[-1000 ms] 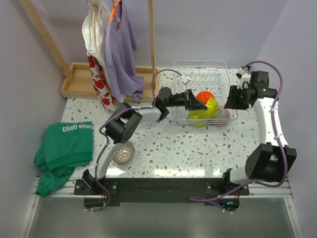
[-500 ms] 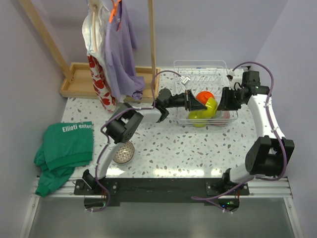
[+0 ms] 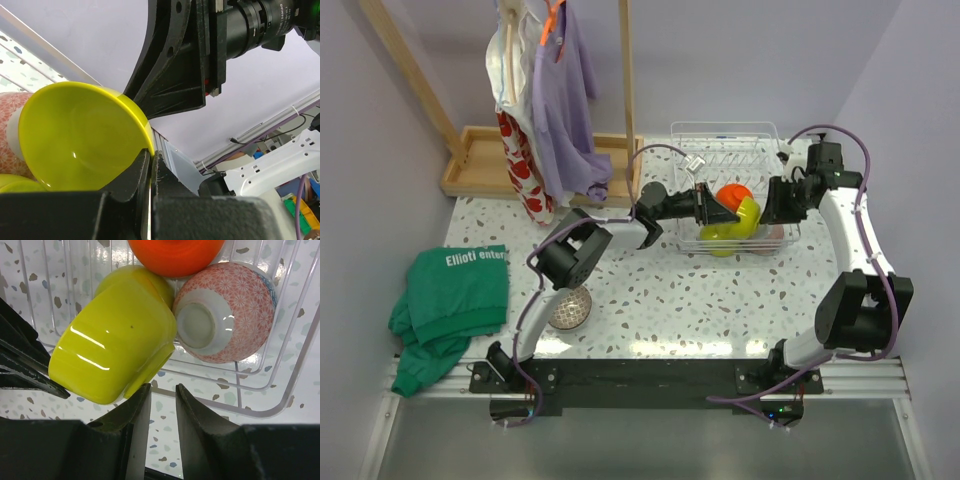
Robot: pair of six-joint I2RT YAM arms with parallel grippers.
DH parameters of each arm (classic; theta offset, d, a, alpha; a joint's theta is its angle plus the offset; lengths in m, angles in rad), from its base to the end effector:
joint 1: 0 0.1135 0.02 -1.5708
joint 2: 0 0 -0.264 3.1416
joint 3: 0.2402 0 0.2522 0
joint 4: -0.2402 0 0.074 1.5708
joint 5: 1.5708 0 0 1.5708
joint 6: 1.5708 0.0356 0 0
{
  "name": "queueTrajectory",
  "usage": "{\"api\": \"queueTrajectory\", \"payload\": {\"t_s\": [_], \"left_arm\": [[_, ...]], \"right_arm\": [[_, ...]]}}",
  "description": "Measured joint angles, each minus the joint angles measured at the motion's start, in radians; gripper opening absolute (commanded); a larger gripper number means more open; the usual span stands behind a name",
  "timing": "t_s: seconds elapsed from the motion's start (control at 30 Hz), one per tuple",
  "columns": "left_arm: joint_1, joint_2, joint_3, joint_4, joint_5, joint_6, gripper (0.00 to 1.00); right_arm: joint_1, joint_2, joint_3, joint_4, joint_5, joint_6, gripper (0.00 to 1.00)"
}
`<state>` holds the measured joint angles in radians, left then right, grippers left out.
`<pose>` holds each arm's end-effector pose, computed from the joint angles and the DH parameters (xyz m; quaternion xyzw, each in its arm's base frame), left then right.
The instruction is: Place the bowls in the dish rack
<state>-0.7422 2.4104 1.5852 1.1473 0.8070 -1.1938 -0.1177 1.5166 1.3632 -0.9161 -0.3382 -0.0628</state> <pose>0.3661 -0.3706 0.1817 0.1901 0.5953 -0.7448 0.2340 0.3079 -0.0245 0.3046 -0.0155 0.9557 0.1403 0.2582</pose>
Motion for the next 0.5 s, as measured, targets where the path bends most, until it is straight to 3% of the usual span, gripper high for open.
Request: {"api": "queueTrajectory", "payload": {"t_s": [0.43, 0.5], "left_arm": [[-0.019, 0.063, 0.027, 0.032, -0.045, -0.018, 0.0], [-0.014, 0.062, 0.009, 0.05, -0.047, -0.019, 0.11]], "right_arm": [[0.006, 0.003, 0.0, -0.012, 0.033, -0.009, 0.3], [0.014, 0.007, 0.0, -0.011, 0.033, -0.009, 0.29]]}}
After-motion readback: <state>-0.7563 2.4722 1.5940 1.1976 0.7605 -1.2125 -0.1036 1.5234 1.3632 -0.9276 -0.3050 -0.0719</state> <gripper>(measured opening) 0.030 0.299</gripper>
